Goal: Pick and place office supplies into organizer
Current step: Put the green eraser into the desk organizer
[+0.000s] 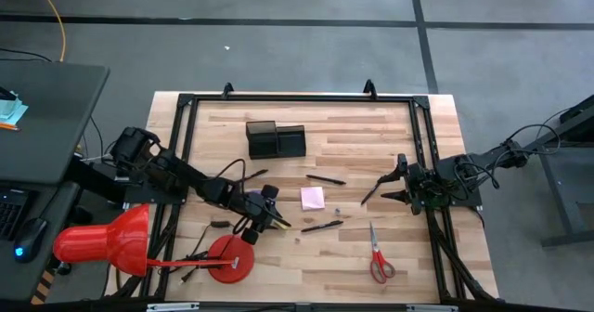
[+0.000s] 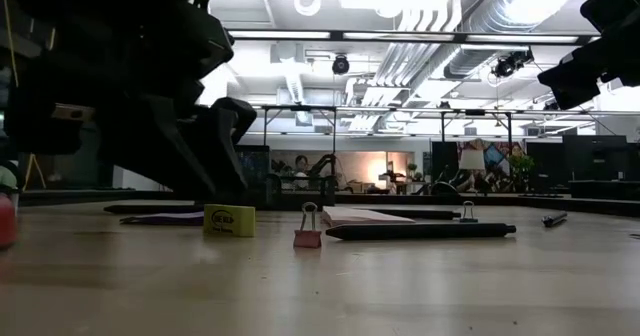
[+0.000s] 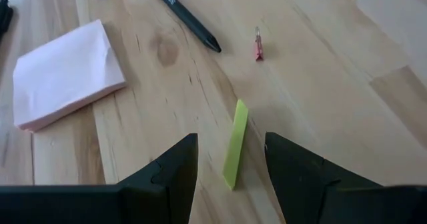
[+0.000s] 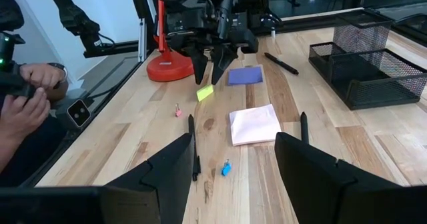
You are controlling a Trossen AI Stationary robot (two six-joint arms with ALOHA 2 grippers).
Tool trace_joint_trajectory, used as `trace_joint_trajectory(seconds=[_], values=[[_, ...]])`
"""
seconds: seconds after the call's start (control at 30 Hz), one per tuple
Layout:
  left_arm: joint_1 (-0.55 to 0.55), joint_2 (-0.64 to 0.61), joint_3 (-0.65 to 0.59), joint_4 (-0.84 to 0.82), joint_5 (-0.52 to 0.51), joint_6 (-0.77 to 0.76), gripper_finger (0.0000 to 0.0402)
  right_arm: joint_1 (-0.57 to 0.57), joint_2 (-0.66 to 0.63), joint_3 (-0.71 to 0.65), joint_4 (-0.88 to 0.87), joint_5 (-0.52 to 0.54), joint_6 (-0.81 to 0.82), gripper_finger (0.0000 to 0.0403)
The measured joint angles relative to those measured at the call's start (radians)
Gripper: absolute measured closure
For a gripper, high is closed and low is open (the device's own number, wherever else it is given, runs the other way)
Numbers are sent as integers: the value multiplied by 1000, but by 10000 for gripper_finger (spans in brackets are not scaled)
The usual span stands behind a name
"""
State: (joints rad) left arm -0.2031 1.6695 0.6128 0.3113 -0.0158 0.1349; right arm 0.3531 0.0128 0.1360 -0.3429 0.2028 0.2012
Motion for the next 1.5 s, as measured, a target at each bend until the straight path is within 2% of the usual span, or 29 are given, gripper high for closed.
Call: trace_joint_trajectory(seconds=[1.5], values=[[0, 72, 0, 62, -3, 22, 241, 0, 0, 0, -22, 0, 0, 196]])
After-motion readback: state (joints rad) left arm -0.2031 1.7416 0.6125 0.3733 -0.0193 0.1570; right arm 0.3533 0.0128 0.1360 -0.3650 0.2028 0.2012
